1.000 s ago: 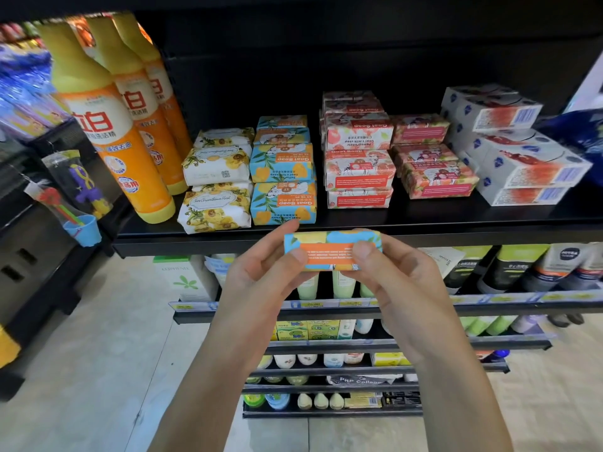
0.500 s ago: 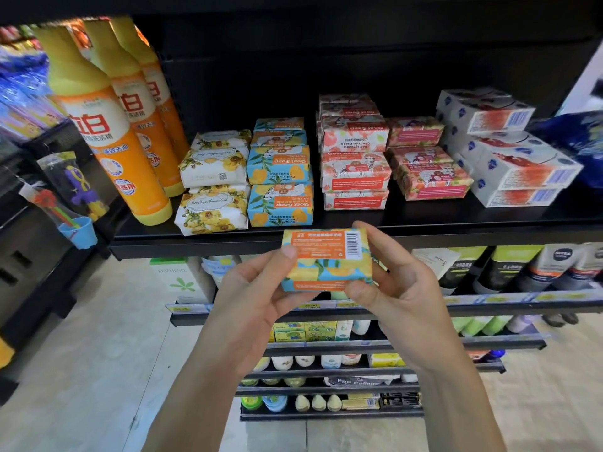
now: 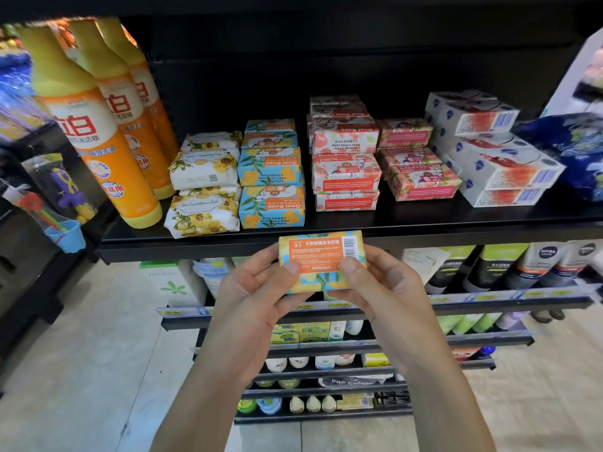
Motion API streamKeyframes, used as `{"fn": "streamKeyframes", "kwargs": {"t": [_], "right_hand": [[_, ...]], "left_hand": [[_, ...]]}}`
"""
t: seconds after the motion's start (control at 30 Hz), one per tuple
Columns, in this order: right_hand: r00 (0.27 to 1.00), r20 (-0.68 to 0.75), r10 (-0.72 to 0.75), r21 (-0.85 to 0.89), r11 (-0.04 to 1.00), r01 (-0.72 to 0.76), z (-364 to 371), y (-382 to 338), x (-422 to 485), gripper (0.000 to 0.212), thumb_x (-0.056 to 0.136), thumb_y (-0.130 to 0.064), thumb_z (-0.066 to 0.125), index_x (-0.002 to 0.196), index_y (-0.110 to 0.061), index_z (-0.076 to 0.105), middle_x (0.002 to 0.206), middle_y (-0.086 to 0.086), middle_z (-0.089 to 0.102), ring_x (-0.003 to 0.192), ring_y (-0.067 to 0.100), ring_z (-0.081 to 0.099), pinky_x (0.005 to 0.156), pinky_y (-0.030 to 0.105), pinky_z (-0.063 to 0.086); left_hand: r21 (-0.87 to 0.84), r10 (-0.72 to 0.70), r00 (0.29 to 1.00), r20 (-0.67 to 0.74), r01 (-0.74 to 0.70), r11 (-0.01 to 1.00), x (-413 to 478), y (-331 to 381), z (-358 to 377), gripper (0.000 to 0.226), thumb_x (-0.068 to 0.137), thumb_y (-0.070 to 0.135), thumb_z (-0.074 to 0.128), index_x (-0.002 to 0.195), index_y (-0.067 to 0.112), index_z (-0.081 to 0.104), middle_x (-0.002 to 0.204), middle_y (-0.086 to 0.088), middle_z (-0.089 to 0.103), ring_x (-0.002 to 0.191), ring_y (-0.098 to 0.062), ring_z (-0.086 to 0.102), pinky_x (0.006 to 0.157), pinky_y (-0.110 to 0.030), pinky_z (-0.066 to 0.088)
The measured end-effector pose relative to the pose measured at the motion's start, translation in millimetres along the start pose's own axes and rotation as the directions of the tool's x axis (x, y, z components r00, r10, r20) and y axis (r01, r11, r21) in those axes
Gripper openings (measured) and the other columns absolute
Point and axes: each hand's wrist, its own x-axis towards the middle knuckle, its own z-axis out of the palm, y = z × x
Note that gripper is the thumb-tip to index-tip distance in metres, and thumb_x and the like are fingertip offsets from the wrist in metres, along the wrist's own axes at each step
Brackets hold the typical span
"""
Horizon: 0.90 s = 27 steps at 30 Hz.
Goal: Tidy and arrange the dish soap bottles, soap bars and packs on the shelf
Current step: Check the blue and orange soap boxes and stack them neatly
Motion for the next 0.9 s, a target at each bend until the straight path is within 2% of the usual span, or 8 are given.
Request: {"fn": "streamKeyframes", "kwargs": {"t": [0.1,0.3,0.4,0.5,0.67,0.77,0.9], "right_hand": [[1.0,-0.017,-0.003,-0.008,1.0,0.003,-1,-1,0,0.04,0.082,-0.028,0.072,0.119,-0.012,0.069,0.112,0.004,0.077,0.105,0.02,0.074,0.084,0.03,0.061],[1.0,-0.018,-0.023,-0.006,1.0,0.023,-3,-1,1,0.048,0.079,-0.032,0.078,0.123,-0.014,0.069,0.119,0.007,0.074,0.114,0.025,0.07,0.091,0.032,0.059],[0.998,0.006,-0.066,-0.004,0.998,0.066,-4,0,1,0.048,0.084,-0.027,0.082,0.127,-0.011,0.066,0.122,0.008,0.073,0.118,0.027,0.068,0.098,0.037,0.055],[0.992,0.037,-0.122,0.017,0.992,0.121,-5,1,1,0.052,0.082,-0.026,0.08,0.13,-0.011,0.064,0.123,0.008,0.073,0.119,0.027,0.067,0.097,0.037,0.055],[0.976,0.063,-0.209,0.014,0.978,0.208,-9,2,3,0.054,0.081,-0.024,0.076,0.132,-0.015,0.063,0.127,0.009,0.071,0.123,0.031,0.064,0.098,0.041,0.055],[0.971,0.071,-0.229,0.002,0.973,0.23,-11,3,4,0.055,0.081,-0.021,0.077,0.133,-0.014,0.062,0.127,0.008,0.071,0.123,0.029,0.064,0.094,0.034,0.055],[0.967,0.091,-0.238,0.006,0.971,0.239,-13,6,5,0.053,0.08,-0.02,0.078,0.131,-0.02,0.064,0.128,0.007,0.07,0.125,0.026,0.063,0.094,0.031,0.054]], "left_hand": [[0.036,0.01,1.0,0.008,-0.01,0.999,0,0,0,0.044,0.085,0.017,0.066,0.128,0.009,0.065,0.115,-0.011,0.077,0.11,-0.027,0.073,0.096,-0.04,0.059],[0.041,0.024,1.0,0.001,-0.024,0.999,0,1,0,0.046,0.085,0.016,0.067,0.132,0.013,0.063,0.116,-0.011,0.076,0.111,-0.026,0.072,0.102,-0.047,0.052],[0.056,0.029,0.999,0.031,-0.031,0.998,0,0,-2,0.048,0.091,0.016,0.074,0.137,0.016,0.061,0.123,-0.011,0.073,0.119,-0.028,0.068,0.107,-0.05,0.048],[0.062,0.039,0.998,0.043,-0.041,0.997,0,0,-3,0.052,0.086,0.019,0.068,0.137,0.016,0.061,0.127,-0.009,0.072,0.122,-0.025,0.067,0.109,-0.05,0.046],[0.059,0.024,0.999,0.036,-0.026,0.998,0,2,-2,0.05,0.09,0.036,0.062,0.132,0.008,0.064,0.127,-0.011,0.071,0.124,-0.027,0.065,0.111,-0.051,0.046],[0.06,-0.012,0.999,0.049,0.009,0.998,-1,4,-1,0.055,0.09,0.047,0.058,0.125,0.006,0.066,0.123,-0.012,0.074,0.12,-0.027,0.068,0.106,-0.046,0.051],[0.059,-0.033,0.999,0.018,0.032,0.998,-1,5,2,0.059,0.086,0.052,0.068,0.122,0.007,0.067,0.119,-0.011,0.075,0.116,-0.027,0.07,0.1,-0.042,0.056]]}}
